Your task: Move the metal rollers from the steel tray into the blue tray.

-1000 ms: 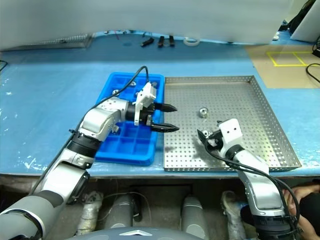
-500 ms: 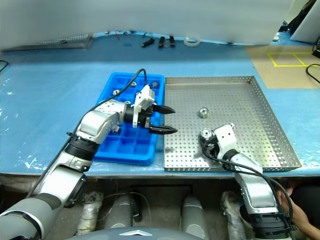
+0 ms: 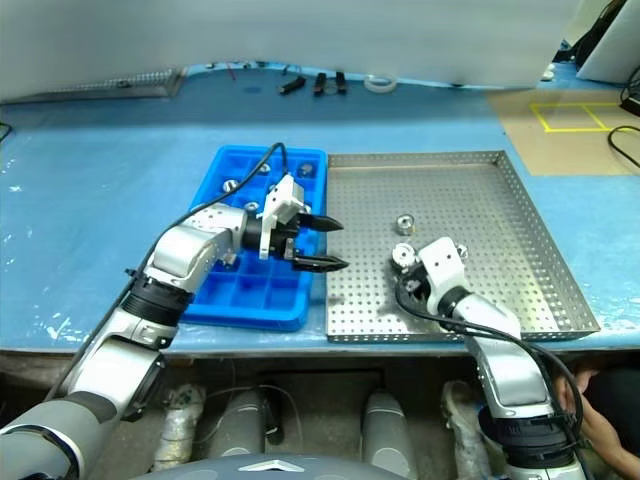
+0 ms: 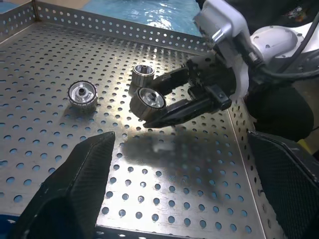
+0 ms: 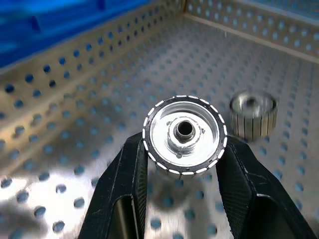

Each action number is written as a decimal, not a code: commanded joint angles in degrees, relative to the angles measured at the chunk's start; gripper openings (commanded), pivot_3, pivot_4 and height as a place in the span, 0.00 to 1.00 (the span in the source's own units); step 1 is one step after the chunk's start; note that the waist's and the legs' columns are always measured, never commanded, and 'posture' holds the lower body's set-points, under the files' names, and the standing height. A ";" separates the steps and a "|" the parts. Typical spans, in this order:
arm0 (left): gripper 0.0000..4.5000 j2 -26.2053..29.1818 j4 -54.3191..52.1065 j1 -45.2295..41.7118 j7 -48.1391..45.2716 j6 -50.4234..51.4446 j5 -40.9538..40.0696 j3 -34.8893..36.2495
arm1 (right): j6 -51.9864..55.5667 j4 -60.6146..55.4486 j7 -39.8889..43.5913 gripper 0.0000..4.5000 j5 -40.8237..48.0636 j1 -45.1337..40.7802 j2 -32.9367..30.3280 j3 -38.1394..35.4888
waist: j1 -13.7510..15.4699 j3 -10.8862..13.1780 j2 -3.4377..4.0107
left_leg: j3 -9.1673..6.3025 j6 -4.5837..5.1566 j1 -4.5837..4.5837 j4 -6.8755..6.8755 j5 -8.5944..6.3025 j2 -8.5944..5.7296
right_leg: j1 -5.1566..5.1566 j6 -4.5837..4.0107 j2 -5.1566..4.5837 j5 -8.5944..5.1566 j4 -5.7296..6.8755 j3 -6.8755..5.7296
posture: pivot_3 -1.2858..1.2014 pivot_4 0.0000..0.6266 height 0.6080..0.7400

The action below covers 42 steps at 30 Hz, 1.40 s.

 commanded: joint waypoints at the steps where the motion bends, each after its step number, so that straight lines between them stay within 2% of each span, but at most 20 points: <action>1: 1.00 2.22 -3.37 1.09 1.69 0.43 -0.91 2.71 | 1.13 -3.57 1.46 0.35 0.83 -5.99 -0.44 1.25 | 0.02 0.00 0.00 | 0.00 0.00 0.01 0.00 0.00 0.01 | -0.01 0.00 0.02 0.00 0.02 0.01 | 0.44 0.24 1.00; 10: 1.00 7.18 -12.64 8.63 11.37 3.94 -1.98 9.56 | -0.75 3.00 9.31 0.35 1.37 -20.71 1.46 7.58 | 3.13 0.00 0.01 | -0.04 -0.03 -0.04 -0.05 0.02 0.06 | -0.05 -0.03 0.08 -0.01 0.03 -0.07 | 0.55 0.24 1.00; 20: 1.00 10.58 -27.64 21.95 22.92 10.02 -4.66 18.12 | -7.65 15.37 16.98 0.35 0.28 -28.67 5.99 13.16 | 7.48 0.01 0.00 | -0.24 -0.15 -0.14 -0.11 0.08 0.07 | -0.07 -0.04 0.05 -0.02 0.05 -0.26 | 0.64 0.24 1.00; 24: 1.00 10.18 -31.08 25.02 26.49 11.10 -5.54 19.78 | -8.37 22.95 15.30 0.35 -2.26 -32.29 8.85 14.39 | 8.93 0.01 -0.01 | -0.38 -0.25 -0.15 -0.15 0.14 0.07 | -0.05 -0.04 0.05 -0.02 0.12 -0.35 | 0.66 0.24 1.00; 30: 1.00 9.89 -33.02 27.38 29.56 11.56 -6.86 20.08 | -9.36 28.90 13.92 0.35 -6.95 -33.13 10.32 17.23 | 10.28 0.01 -0.01 | -0.44 -0.33 -0.20 -0.25 0.19 0.05 | -0.07 -0.04 0.07 -0.02 0.08 -0.44 | 0.66 0.24 1.00; 36: 1.00 10.04 -32.47 26.44 29.95 11.55 -7.51 18.57 | -8.51 30.56 13.84 0.35 -8.58 -32.18 10.86 17.54 | 10.47 0.01 -0.01 | -0.53 -0.59 -0.41 -0.25 0.35 0.09 | -0.34 -0.05 0.21 -0.02 0.13 -0.45 | 0.65 0.24 1.00; 42: 1.00 10.56 -29.77 23.50 28.06 10.87 -7.72 16.86 | -8.01 28.07 12.04 0.81 -10.12 -30.95 10.52 17.25 | 10.40 0.01 -0.01 | -0.56 -0.59 -0.38 -0.25 0.36 0.09 | -0.33 -0.05 0.23 -0.01 0.24 -0.44 | 0.63 0.24 1.00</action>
